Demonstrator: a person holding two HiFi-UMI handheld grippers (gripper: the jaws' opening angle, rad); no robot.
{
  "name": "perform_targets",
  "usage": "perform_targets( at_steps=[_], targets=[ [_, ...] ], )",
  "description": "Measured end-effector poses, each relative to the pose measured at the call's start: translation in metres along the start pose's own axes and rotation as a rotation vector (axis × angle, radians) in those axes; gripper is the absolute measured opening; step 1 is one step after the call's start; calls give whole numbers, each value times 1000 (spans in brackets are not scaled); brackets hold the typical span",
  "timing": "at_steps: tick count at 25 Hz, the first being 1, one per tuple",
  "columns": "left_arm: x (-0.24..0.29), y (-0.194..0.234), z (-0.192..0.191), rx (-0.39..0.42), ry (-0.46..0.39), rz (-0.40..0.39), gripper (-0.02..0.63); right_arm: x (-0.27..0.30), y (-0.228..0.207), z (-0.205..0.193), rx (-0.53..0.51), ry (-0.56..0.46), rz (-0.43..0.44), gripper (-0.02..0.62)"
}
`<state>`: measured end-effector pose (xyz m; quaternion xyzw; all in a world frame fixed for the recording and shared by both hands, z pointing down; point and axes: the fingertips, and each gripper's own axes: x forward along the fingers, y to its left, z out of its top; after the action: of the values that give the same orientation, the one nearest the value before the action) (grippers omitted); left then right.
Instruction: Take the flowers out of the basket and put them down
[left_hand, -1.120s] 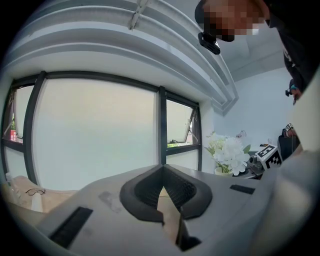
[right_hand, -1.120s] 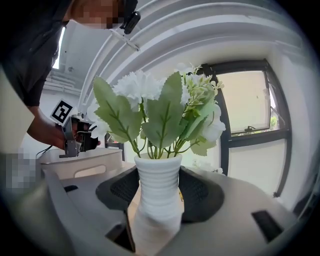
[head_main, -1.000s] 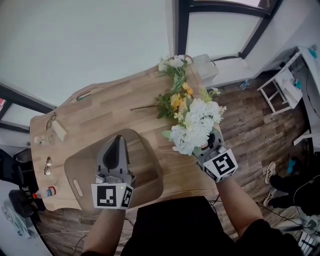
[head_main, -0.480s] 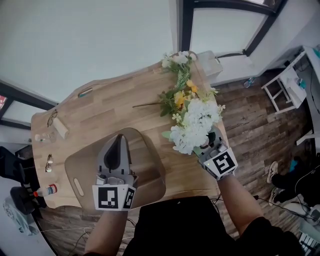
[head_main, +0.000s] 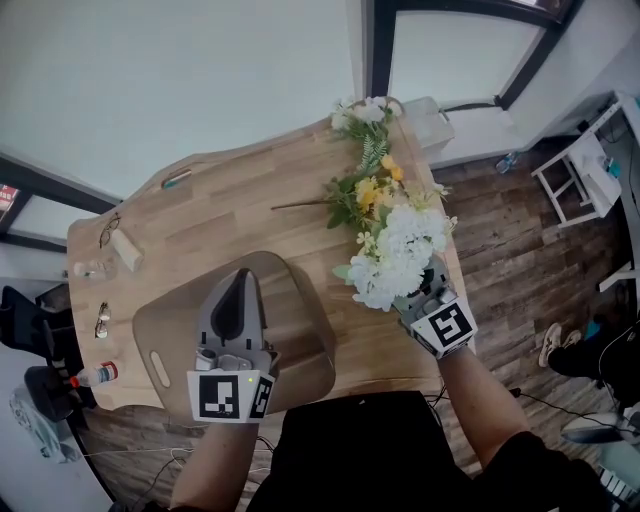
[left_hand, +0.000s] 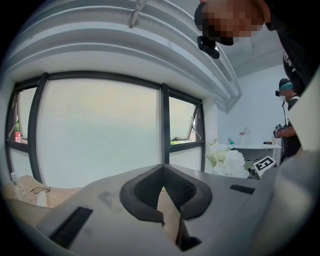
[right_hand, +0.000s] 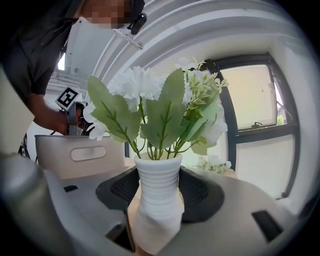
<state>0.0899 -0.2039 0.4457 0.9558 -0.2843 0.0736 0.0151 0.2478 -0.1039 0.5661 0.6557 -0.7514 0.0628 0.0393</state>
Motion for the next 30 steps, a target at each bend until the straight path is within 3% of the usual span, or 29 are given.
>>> perform_targets(
  at_steps=[14, 22, 30],
  targets=[
    [-14, 4, 10, 10, -19, -6, 0, 0, 2, -11, -63, 63, -28, 264],
    [-28, 13, 20, 3, -27, -5, 0, -13, -2, -21, -9, 191, -98, 284],
    [-45, 18, 36, 1, -51, -6, 0, -32, 4, -5, -13, 199, -122, 285]
  ],
)
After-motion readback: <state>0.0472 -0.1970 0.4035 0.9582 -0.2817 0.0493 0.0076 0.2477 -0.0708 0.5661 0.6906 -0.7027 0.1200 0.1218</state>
